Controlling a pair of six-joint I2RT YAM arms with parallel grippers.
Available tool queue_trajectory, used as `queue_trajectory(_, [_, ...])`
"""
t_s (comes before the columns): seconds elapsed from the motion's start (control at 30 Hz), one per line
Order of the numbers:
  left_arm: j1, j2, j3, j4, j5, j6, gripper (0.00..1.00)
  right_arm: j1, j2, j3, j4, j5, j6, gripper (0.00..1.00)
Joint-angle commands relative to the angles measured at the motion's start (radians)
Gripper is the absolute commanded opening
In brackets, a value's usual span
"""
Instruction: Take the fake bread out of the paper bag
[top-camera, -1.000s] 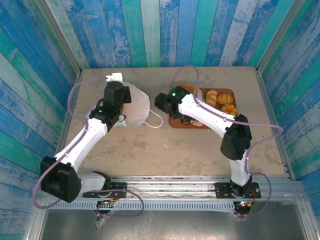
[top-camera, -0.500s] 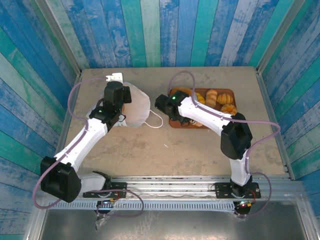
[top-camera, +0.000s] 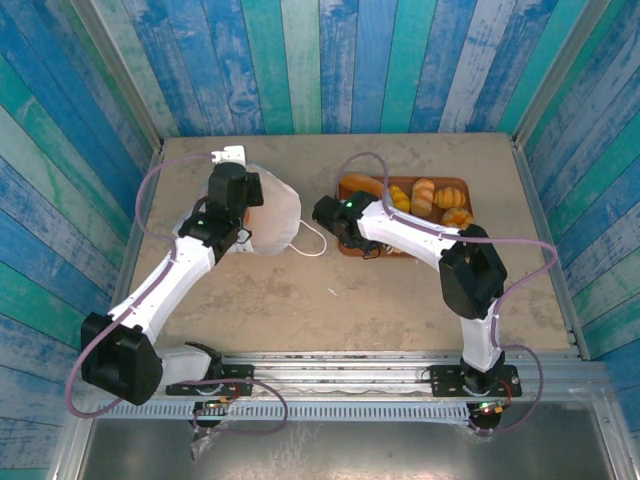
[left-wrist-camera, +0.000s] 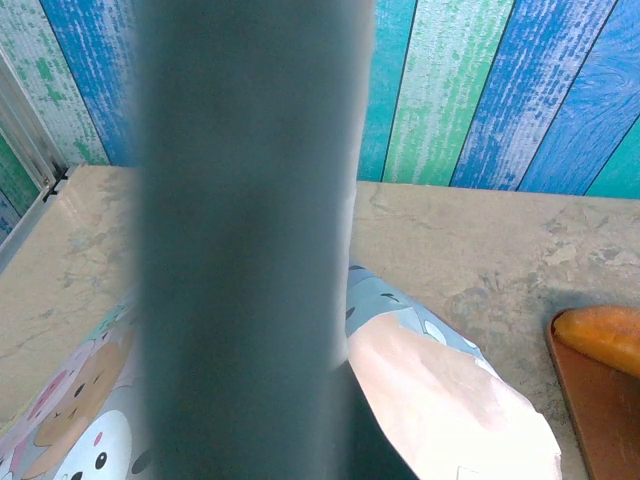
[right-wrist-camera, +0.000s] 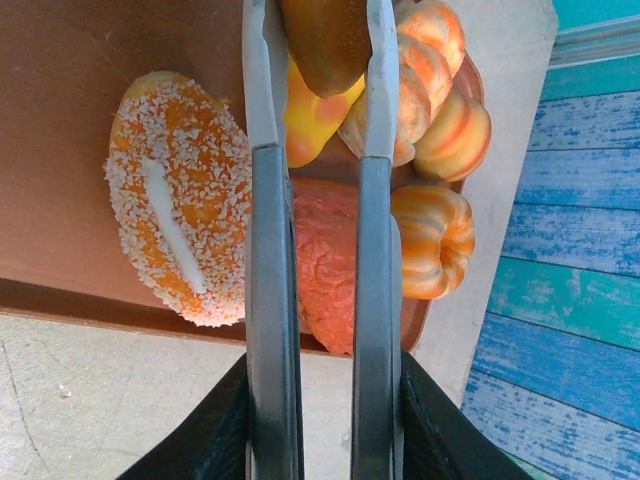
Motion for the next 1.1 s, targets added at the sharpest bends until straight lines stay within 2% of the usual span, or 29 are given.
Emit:
queue_trajectory(0.0, [0.005,-0.042,-0.002,0.029,0.009,-0.012,0.00,-0.006,-0.043,-0.025,0.007,0.027,-0.008,0.29])
queue_trajectory(0.33, [0.005,-0.042,0.003,0.030,0.011,-0.016,0.00,-0.010,-0.093,-0.071,0.000,0.004,-0.011,0.42])
queue_trajectory(1.07, [0.005,-0.044,0.009,0.030,0.010,-0.013,0.00,-0.009,-0.102,-0.083,-0.049,-0.042,-0.029,0.47])
